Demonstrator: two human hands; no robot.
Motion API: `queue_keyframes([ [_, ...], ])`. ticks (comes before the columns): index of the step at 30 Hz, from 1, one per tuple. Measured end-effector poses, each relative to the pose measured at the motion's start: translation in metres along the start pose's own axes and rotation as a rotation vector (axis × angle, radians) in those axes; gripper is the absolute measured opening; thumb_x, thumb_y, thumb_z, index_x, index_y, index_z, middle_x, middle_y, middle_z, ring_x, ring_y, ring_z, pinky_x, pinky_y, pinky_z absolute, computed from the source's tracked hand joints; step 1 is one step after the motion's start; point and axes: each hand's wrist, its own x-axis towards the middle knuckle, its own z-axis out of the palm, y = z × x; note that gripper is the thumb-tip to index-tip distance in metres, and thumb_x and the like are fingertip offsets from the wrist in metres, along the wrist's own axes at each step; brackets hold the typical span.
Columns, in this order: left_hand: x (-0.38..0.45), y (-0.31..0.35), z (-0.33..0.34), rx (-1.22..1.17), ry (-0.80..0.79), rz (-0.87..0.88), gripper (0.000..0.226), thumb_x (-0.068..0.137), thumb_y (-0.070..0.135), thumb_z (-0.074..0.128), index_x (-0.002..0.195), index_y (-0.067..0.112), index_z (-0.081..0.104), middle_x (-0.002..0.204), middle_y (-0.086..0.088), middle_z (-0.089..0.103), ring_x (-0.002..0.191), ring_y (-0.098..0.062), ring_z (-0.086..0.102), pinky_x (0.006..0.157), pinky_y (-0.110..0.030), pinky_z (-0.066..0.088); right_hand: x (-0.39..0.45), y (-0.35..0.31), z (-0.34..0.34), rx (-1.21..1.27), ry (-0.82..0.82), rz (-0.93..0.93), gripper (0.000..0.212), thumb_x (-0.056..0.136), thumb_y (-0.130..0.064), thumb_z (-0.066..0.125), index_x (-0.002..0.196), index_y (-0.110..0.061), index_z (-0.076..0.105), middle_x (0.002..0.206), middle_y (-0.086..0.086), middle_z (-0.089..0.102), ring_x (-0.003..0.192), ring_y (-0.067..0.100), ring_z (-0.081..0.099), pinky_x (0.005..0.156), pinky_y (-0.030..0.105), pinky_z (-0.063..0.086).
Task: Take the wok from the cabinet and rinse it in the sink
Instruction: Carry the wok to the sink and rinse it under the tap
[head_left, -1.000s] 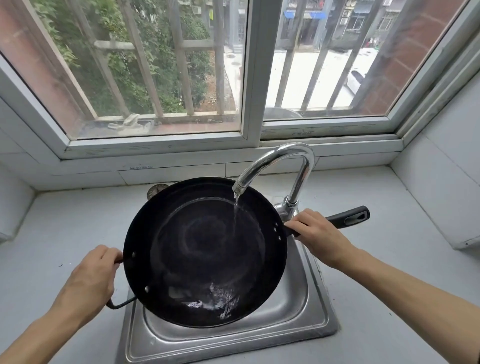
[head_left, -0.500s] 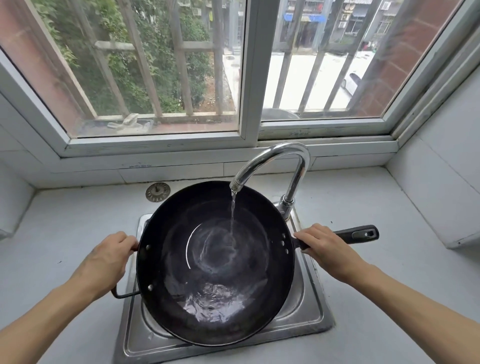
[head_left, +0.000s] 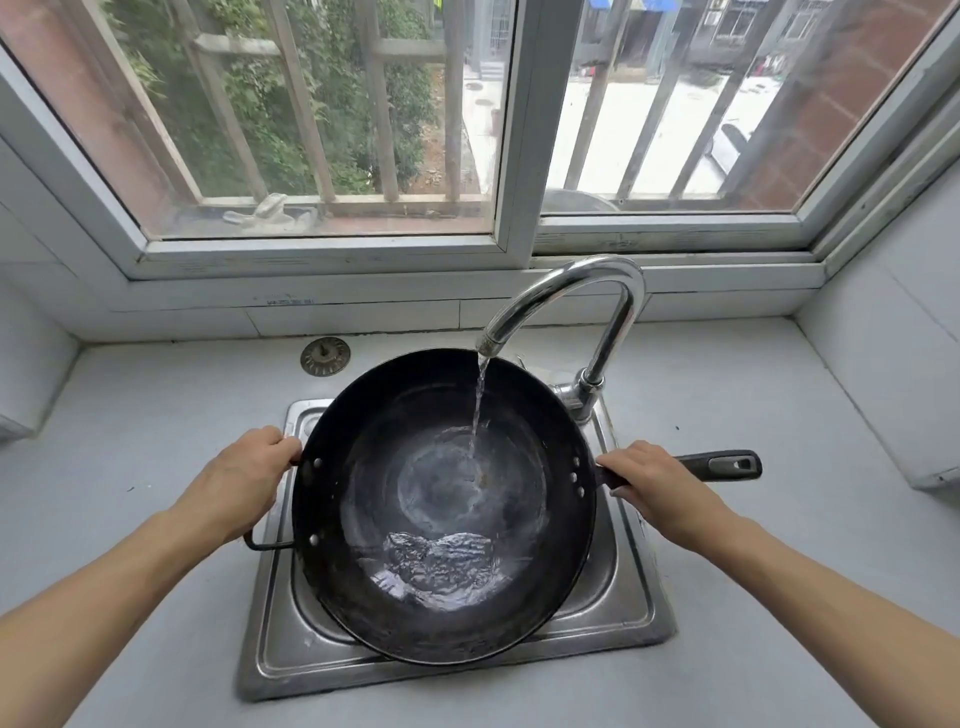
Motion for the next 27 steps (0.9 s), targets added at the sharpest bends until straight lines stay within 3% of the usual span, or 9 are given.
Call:
queue_keyframes([
  [7, 0.006, -0.004, 0.004, 0.007, -0.056, -0.043, 0.015, 0.093, 0.009, 0.052, 0.09, 0.023, 0.057, 0.079, 0.006, 0.042, 0.071, -0.018, 0.046, 0.059, -0.032, 0.041, 0.011, 0.005, 0.006, 0.014, -0.1, 0.052, 0.028, 0.089, -0.014, 0.064, 0.117, -0.017, 0.059, 0.108, -0.005, 0.062, 0.097, 0.018, 0.046, 0.087, 0.025, 0.034],
  [21, 0.003, -0.004, 0.004, 0.01, -0.088, -0.095, 0.015, 0.091, 0.007, 0.052, 0.09, 0.021, 0.058, 0.079, 0.005, 0.043, 0.071, -0.019, 0.047, 0.06, -0.034, 0.043, 0.026, 0.009, 0.015, 0.061, -0.19, 0.094, 0.032, 0.089, -0.016, 0.065, 0.119, -0.02, 0.058, 0.109, -0.007, 0.061, 0.102, 0.017, 0.048, 0.092, 0.028, 0.038],
  [27, 0.002, 0.0, 0.002, 0.017, -0.094, -0.097, 0.015, 0.092, 0.008, 0.05, 0.091, 0.019, 0.06, 0.078, 0.003, 0.042, 0.069, -0.019, 0.045, 0.058, -0.03, 0.036, 0.025, 0.009, 0.017, 0.105, -0.168, 0.141, 0.037, 0.087, -0.015, 0.067, 0.123, -0.021, 0.058, 0.109, -0.006, 0.061, 0.104, 0.016, 0.049, 0.094, 0.026, 0.038],
])
